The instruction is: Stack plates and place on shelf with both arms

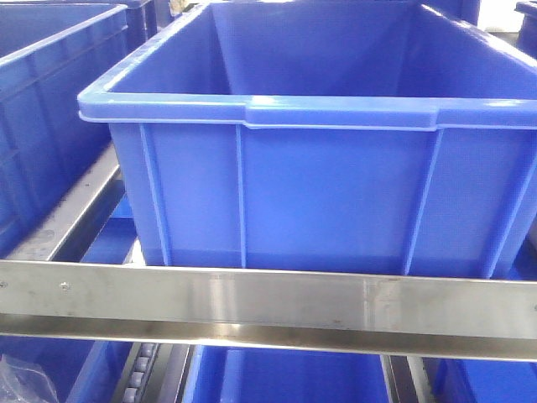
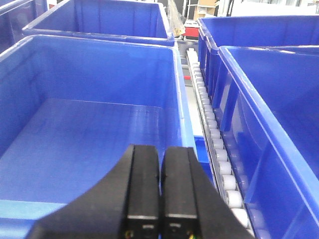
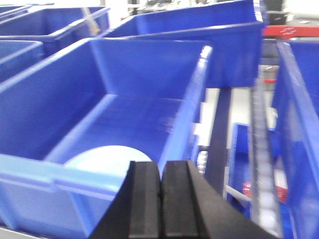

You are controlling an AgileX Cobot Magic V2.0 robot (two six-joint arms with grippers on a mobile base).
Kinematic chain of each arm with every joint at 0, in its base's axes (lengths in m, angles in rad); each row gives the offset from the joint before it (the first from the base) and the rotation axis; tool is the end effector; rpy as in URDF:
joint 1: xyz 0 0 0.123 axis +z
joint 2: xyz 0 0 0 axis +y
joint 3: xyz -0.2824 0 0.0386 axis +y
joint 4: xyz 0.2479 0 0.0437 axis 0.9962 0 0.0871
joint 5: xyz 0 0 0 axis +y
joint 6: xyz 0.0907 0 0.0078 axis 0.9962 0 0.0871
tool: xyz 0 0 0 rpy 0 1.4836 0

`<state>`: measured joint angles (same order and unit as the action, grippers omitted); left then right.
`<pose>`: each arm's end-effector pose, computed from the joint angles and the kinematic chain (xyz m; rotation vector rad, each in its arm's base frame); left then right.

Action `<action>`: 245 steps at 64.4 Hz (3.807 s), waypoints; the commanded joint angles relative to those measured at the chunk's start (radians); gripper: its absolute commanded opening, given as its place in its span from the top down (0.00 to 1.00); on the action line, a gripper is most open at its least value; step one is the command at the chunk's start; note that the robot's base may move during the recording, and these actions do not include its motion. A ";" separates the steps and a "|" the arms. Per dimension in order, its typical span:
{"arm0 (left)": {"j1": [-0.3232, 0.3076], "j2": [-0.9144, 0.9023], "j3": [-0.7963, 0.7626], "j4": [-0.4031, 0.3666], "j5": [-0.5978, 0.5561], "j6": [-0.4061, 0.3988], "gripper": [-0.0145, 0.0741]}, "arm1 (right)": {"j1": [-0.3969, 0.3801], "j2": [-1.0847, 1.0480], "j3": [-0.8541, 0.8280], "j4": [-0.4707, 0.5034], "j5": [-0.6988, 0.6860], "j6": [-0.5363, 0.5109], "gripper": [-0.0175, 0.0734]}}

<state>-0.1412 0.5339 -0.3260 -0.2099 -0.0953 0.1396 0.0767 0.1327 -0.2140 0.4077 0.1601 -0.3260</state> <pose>0.1182 -0.0150 0.2889 0.0420 1.5997 -0.1478 0.0589 0.0104 0.2641 -0.0499 1.5512 0.1706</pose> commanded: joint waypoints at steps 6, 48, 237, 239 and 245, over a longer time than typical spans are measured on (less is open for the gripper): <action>0.000 0.004 -0.030 -0.006 -0.084 -0.007 0.74 | -0.009 -0.026 0.064 0.001 -0.182 -0.005 0.75; 0.000 0.004 -0.030 -0.006 -0.080 -0.007 0.74 | -0.053 -0.163 0.243 -0.327 -0.152 0.296 0.75; 0.035 -0.561 0.336 0.142 -0.028 -0.005 0.74 | -0.053 -0.163 0.244 -0.389 -0.104 0.362 0.75; 0.035 -0.561 0.336 0.142 -0.028 -0.005 0.74 | -0.053 -0.163 0.244 -0.389 -0.104 0.362 0.75; 0.035 -0.561 0.336 0.142 -0.028 -0.005 0.74 | -0.053 -0.163 0.244 -0.389 -0.104 0.362 0.75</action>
<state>-0.0996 -0.0043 0.0071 -0.0678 -0.0438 0.1396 0.0318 -0.0106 0.0297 0.0276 0.1437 0.0393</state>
